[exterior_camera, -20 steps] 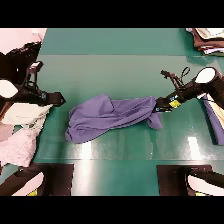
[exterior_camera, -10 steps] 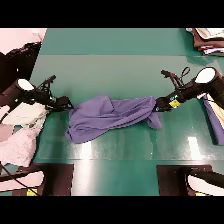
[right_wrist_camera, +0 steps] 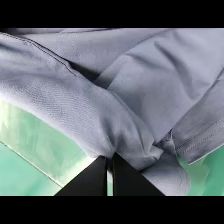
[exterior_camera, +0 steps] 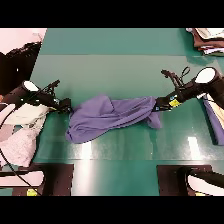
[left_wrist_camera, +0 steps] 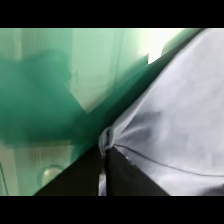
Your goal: Fold the shirts.
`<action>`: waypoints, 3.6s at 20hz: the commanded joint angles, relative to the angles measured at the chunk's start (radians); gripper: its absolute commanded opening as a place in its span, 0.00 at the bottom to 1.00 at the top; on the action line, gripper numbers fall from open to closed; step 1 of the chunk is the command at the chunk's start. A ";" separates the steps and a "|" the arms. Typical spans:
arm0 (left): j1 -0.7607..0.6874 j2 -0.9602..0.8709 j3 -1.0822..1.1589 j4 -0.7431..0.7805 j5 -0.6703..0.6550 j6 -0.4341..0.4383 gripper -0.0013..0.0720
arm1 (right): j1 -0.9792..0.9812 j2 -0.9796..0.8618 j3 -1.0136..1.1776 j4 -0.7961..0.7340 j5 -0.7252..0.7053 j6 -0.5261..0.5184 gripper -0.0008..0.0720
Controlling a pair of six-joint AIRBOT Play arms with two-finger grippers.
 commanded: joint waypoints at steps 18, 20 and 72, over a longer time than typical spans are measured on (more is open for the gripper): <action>0.002 0.632 1.062 0.000 0.036 -0.048 0.05 | -0.312 0.267 0.853 -0.002 -0.039 0.000 0.03; 0.002 0.632 1.157 -0.001 0.076 -0.055 0.05 | -0.361 0.347 0.832 -0.001 -0.058 -0.002 0.03; 0.076 0.235 -0.074 0.189 -0.166 -0.063 0.76 | -0.413 0.088 0.021 0.006 0.026 -0.079 0.52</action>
